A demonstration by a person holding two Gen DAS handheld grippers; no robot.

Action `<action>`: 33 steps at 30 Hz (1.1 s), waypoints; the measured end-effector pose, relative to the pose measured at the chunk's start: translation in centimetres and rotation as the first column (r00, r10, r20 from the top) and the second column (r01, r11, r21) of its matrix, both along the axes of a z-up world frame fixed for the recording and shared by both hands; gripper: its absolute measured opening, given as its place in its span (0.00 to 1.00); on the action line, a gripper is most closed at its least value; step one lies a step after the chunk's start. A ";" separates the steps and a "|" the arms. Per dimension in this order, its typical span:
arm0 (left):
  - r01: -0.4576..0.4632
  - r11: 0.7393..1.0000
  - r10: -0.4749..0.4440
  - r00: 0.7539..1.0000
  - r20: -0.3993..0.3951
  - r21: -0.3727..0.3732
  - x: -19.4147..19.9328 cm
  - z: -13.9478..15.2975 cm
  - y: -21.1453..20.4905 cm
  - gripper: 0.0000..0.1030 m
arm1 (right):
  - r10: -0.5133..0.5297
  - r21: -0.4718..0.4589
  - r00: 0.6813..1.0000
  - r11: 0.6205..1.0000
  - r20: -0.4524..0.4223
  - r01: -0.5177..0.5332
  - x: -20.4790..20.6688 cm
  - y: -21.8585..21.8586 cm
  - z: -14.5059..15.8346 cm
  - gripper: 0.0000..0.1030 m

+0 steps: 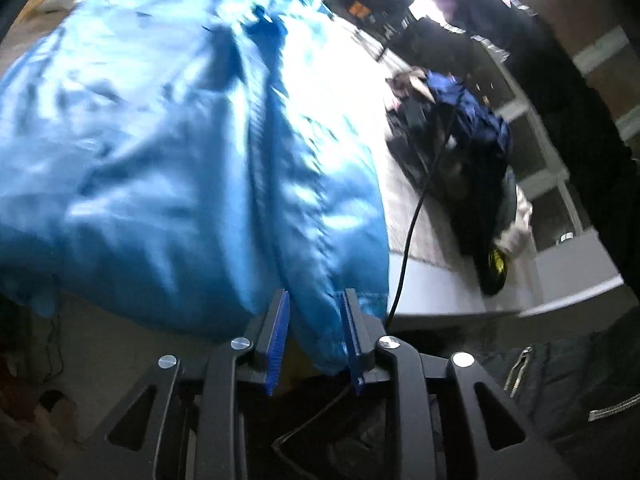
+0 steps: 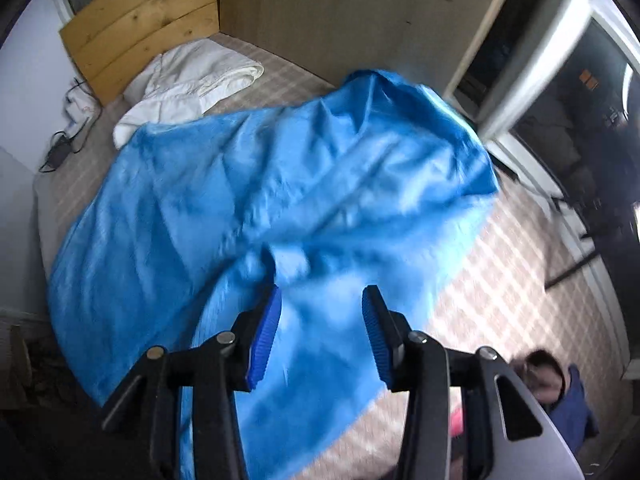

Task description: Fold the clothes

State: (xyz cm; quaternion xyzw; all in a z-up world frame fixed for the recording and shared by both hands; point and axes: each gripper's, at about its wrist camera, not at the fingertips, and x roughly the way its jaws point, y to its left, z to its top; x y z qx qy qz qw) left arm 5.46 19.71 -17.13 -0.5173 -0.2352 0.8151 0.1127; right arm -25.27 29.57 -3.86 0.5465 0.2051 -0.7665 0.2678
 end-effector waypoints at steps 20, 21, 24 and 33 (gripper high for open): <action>-0.053 0.937 0.041 0.998 -0.042 -0.345 -0.4 3.5 5.9 0.40 | -0.188 -0.285 0.970 0.931 0.157 0.227 -6.5 9.2 -9.4 0.49; -0.024 0.926 0.007 0.999 -0.047 -0.377 -1.1 3.4 7.3 0.43 | -0.181 -0.280 0.971 0.935 0.154 0.219 -6.6 8.8 -9.6 0.49; 0.068 0.885 -0.088 0.996 -0.021 -0.461 -2.9 2.2 10.7 0.44 | -0.162 -0.266 0.976 0.944 0.145 0.196 -6.9 7.7 -10.5 0.49; 0.172 0.851 -0.166 0.984 0.058 -0.497 -5.2 -1.6 12.5 0.19 | -0.117 -0.328 0.984 0.932 0.138 0.156 -7.5 6.8 -11.7 0.40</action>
